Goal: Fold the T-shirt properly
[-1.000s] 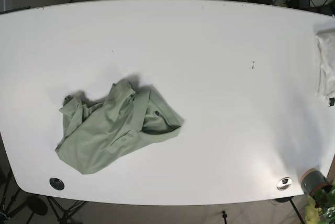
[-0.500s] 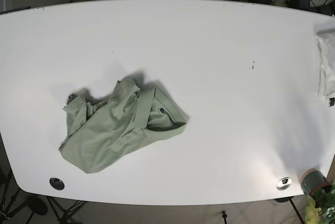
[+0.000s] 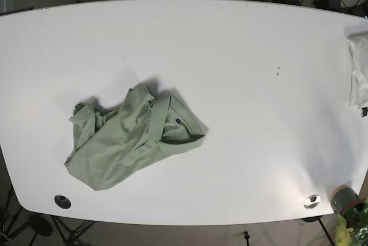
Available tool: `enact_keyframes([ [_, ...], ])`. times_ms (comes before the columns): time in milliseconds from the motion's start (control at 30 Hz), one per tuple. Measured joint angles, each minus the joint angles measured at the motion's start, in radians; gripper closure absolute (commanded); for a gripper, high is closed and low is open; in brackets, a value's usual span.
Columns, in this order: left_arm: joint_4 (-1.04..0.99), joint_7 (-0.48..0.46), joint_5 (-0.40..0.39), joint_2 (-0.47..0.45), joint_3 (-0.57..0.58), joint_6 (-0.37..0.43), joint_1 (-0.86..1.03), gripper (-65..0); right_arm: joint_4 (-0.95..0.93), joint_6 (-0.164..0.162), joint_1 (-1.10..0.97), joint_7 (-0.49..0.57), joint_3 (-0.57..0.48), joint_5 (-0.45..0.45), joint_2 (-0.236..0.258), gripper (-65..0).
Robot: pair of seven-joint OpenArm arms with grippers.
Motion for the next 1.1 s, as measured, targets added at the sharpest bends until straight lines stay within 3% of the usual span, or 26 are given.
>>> enact_keyframes([
  [133,0.093,-0.004,-0.097,0.006,0.045,-0.014,0.083,-14.2,0.072,0.002,-0.034,0.007,0.002,0.011,0.002,-11.6],
  [233,0.172,0.003,-0.112,0.005,0.062,-0.006,0.137,-14.3,0.118,0.006,-0.056,0.0,0.001,0.011,0.002,-11.6],
  [367,0.293,0.078,-0.11,0.006,0.06,-0.001,0.198,-14.3,0.185,0.008,-0.079,-0.004,0.014,0.008,0.0,-11.6],
  [500,0.438,0.077,-0.157,0.045,-0.005,-0.013,0.232,-14.4,0.246,-0.003,-0.08,0.0,0.058,0.012,0.008,-11.6],
  [600,0.515,0.063,-0.212,0.069,-0.068,0.004,0.235,-14.6,0.269,0.001,-0.078,-0.002,0.068,0.066,0.016,-11.6],
  [800,0.538,0.08,-0.212,0.08,-0.106,-0.005,0.2,-14.7,0.308,0.008,-0.077,0.001,0.116,0.208,0.047,-11.6],
  [900,0.545,0.076,-0.213,0.09,-0.108,0.001,0.158,-15.0,0.314,0.048,-0.045,-0.016,0.14,0.229,0.051,-11.6],
  [967,0.547,0.077,-0.215,0.105,-0.108,-0.007,0.126,-18.2,0.328,0.06,-0.008,-0.003,0.151,0.237,0.044,-11.6],
  [1100,0.547,0.076,-0.212,0.14,-0.146,-0.003,0.069,-34.0,0.343,0.087,0.042,0.0,0.153,0.247,0.04,-11.6],
])
